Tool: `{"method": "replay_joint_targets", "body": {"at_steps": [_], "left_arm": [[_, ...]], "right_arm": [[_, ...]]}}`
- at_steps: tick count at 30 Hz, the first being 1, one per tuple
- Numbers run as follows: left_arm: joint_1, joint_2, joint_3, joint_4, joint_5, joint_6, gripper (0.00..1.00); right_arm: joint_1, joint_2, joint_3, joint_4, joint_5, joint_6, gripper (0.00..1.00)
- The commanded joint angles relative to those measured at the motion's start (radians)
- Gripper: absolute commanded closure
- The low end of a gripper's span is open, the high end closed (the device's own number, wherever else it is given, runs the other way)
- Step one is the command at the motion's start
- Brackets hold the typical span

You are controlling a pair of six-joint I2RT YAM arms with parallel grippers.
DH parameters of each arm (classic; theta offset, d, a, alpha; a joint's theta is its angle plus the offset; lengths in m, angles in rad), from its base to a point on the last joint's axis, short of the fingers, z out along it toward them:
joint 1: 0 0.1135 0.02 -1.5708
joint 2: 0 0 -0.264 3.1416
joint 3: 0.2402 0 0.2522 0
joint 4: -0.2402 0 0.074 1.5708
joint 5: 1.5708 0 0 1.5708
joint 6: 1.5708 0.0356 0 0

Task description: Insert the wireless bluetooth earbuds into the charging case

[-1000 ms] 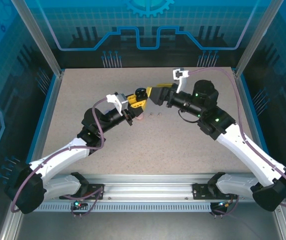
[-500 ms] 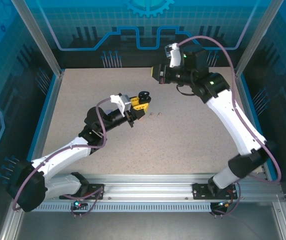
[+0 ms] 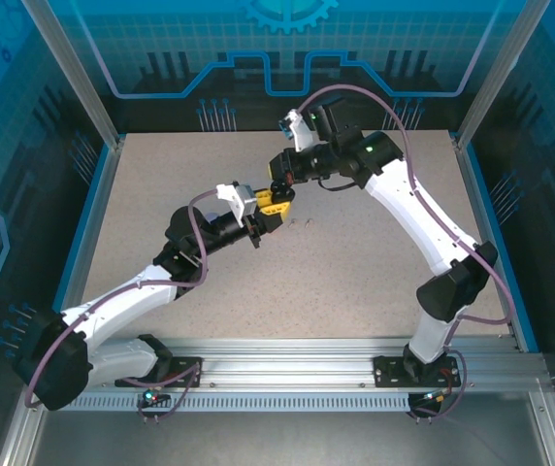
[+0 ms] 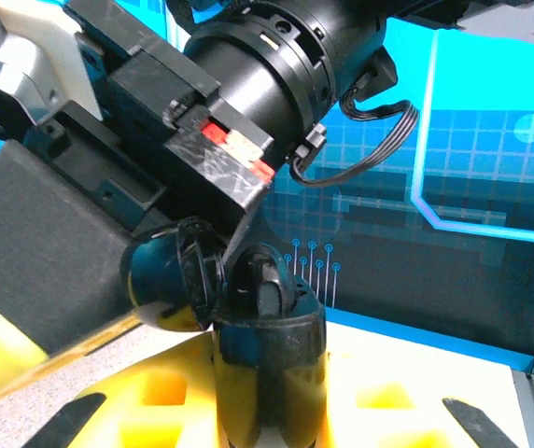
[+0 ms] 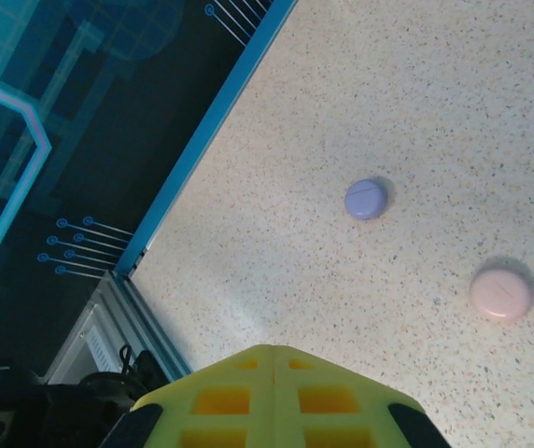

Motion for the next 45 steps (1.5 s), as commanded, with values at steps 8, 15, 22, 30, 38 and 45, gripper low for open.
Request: {"method": "replay_joint_targets", "body": {"at_steps": [8, 15, 22, 30, 38, 45], "left_arm": [[-0.006, 0.025, 0.046, 0.016, 0.008, -0.008, 1.0], [-0.011, 0.032, 0.047, 0.018, 0.014, -0.016, 1.0], [-0.014, 0.033, 0.05, 0.005, 0.014, -0.012, 1.0], [-0.023, 0.045, 0.056, 0.006, 0.019, -0.015, 1.0], [-0.031, 0.052, 0.062, -0.001, 0.023, -0.012, 1.0], [-0.036, 0.058, 0.065, -0.002, 0.018, -0.009, 1.0]], "right_arm": [[0.033, -0.226, -0.164, 0.028, 0.031, 0.01, 0.99], [0.032, -0.26, -0.188, 0.045, 0.141, 0.014, 0.85], [0.009, -0.233, -0.14, 0.069, 0.115, 0.015, 0.84], [0.002, -0.172, -0.089, 0.031, 0.215, -0.014, 0.87], [-0.032, -0.104, 0.003, 0.021, 0.226, -0.007, 0.93], [-0.002, -0.08, 0.057, -0.031, 0.186, -0.019, 0.95]]}}
